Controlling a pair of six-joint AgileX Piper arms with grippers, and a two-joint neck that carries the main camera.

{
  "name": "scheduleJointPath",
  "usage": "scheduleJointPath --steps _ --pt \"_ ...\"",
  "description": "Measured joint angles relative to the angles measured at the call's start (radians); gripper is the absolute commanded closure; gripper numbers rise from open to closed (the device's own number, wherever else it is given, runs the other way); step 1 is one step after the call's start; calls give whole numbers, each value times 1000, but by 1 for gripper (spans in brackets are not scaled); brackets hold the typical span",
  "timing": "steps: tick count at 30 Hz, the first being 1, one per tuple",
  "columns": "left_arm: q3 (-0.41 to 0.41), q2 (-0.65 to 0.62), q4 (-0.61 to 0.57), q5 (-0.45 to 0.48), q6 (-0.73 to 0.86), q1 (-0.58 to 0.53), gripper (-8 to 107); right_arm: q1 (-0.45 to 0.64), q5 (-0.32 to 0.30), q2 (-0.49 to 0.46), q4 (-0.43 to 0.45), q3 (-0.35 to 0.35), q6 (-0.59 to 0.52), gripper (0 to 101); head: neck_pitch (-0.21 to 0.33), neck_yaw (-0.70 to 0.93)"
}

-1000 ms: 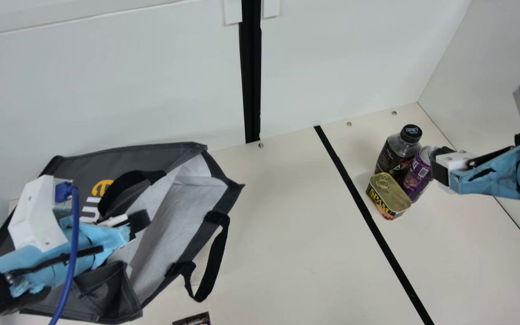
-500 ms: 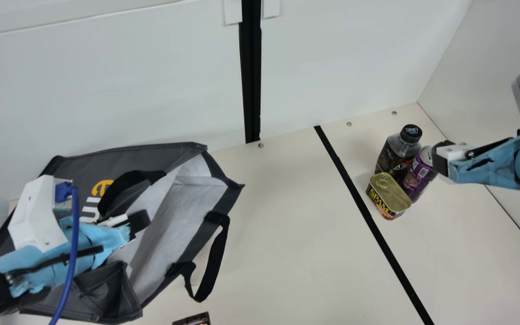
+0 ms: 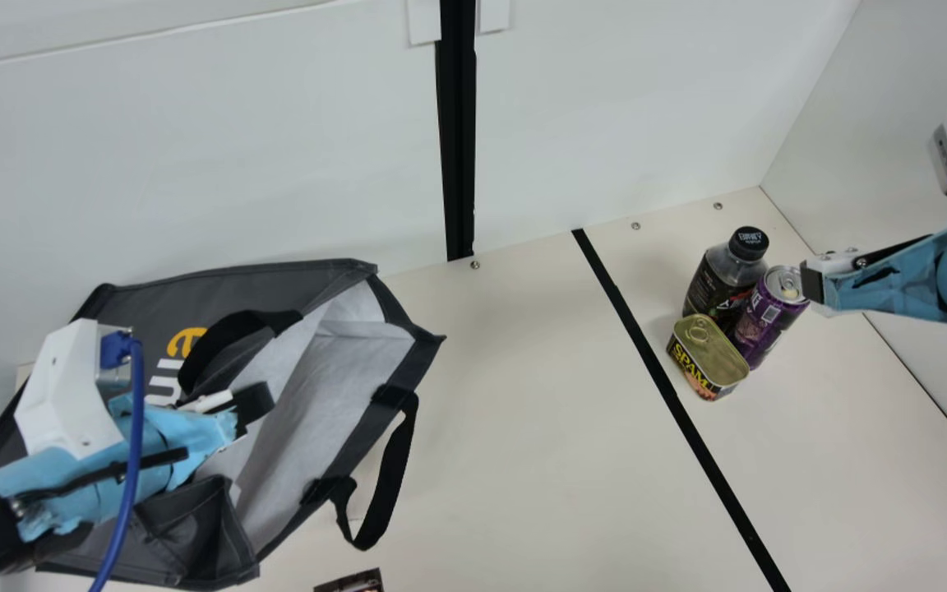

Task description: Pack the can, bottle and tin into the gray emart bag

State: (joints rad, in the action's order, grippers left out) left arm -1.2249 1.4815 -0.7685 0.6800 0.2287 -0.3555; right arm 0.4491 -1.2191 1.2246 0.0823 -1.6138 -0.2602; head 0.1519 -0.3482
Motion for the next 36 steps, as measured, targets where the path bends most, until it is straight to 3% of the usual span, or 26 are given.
scheduleJointPath --steps 36 --pt "0 0 0 0 0 0 89 91 33 240 -82 -28 -168 11 0 0"
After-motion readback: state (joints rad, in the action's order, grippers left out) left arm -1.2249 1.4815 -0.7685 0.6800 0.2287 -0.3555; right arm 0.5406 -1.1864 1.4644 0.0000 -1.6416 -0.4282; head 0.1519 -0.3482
